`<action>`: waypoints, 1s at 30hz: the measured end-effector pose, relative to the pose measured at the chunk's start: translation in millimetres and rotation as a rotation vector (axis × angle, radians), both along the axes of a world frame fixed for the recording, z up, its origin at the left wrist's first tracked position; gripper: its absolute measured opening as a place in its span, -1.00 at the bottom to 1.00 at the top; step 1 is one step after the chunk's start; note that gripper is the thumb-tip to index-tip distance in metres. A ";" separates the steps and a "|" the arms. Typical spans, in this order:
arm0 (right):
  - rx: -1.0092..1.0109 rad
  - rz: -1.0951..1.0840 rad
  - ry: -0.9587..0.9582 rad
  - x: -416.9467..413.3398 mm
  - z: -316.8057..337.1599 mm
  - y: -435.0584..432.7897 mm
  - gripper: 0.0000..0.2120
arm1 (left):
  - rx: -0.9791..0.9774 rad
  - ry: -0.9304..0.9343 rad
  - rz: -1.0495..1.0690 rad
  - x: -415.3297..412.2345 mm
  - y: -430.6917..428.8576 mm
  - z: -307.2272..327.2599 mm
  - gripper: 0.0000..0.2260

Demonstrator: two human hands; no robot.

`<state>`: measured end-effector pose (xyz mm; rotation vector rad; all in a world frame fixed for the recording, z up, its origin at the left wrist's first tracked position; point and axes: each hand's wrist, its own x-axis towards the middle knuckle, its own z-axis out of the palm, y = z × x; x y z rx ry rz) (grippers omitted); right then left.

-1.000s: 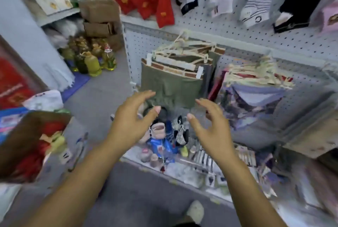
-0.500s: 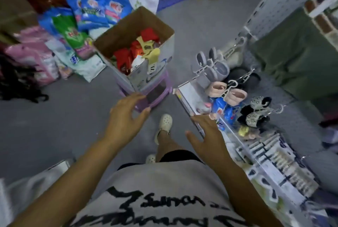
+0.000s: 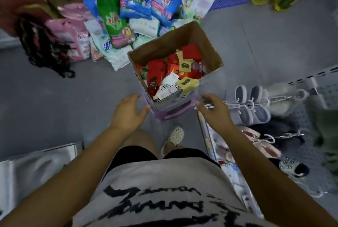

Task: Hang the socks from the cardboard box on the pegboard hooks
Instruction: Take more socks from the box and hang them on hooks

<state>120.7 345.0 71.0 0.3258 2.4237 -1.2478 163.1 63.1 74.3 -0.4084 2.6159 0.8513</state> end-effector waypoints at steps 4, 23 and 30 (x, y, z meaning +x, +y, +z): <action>-0.019 -0.146 -0.162 -62.6 -46.6 -18.3 -0.36 | 0.047 -0.133 0.083 -37.0 -4.9 -19.6 -0.47; -0.483 -1.000 -0.146 -85.8 -6.5 -135.4 -0.75 | 0.645 -0.762 -0.490 -229.8 -36.7 -18.8 -0.50; -0.716 -1.125 -0.243 -116.0 -17.5 -158.7 -0.80 | 0.634 -0.652 -0.403 -248.9 -57.1 -38.4 -0.83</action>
